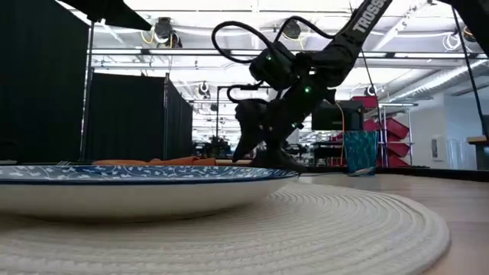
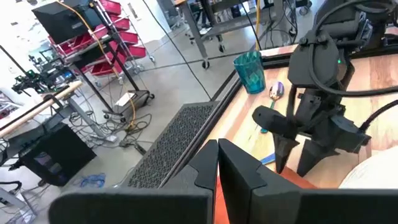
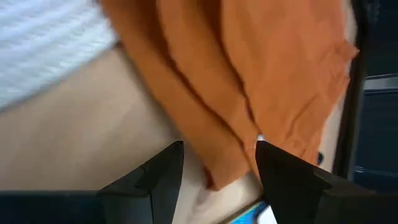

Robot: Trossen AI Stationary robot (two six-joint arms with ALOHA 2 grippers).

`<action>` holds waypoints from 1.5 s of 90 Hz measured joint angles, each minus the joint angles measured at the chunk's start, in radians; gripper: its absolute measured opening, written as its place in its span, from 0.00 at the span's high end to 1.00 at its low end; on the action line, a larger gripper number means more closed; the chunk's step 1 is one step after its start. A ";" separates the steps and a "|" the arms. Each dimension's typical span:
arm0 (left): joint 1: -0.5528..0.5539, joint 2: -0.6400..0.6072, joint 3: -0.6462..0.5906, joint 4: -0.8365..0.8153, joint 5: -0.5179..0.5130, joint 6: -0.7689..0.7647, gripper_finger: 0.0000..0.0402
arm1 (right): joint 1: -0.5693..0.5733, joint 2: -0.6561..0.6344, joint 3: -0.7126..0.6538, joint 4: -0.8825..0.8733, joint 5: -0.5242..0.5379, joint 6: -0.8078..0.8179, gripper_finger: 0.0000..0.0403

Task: Set table place
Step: Fold the orange table napkin

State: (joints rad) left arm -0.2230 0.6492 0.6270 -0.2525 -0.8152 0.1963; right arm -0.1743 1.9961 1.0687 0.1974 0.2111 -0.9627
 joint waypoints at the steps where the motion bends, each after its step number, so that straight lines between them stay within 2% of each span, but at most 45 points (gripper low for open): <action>1: 0.000 0.000 0.000 0.001 0.000 0.000 1.00 | -0.002 0.000 0.000 0.001 0.000 0.000 0.54; 26: 0.000 0.000 0.000 0.000 0.000 0.000 1.00 | -0.023 0.017 0.024 0.008 -0.041 0.002 0.54; 56: 0.000 0.000 0.000 -0.005 0.000 -0.007 1.00 | -0.013 0.166 0.265 -0.175 -0.048 0.026 0.54; 67: 0.000 0.000 0.000 -0.008 0.000 -0.006 1.00 | -0.013 0.164 0.268 -0.179 -0.053 0.027 0.64; 79: 0.000 0.000 0.000 -0.024 0.000 -0.006 1.00 | -0.012 0.158 0.267 -0.223 -0.062 0.021 0.91; 84: 0.000 0.000 0.000 -0.025 0.000 -0.006 1.00 | -0.012 0.158 0.267 -0.236 -0.059 0.008 0.97; 103: 0.000 0.000 0.000 -0.025 0.000 -0.007 1.00 | -0.003 0.130 0.264 -0.315 0.019 0.000 1.00; 124: 0.000 0.000 0.000 -0.026 0.000 -0.007 1.00 | -0.002 -0.002 0.264 -0.431 0.022 0.000 1.00; 135: 0.000 0.000 0.000 -0.026 0.000 -0.007 1.00 | -0.002 -0.057 0.265 -0.427 0.026 -0.020 1.00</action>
State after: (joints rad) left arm -0.2230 0.6491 0.6270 -0.2783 -0.8154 0.1894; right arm -0.1761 1.9391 1.3340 -0.2294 0.2368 -0.9831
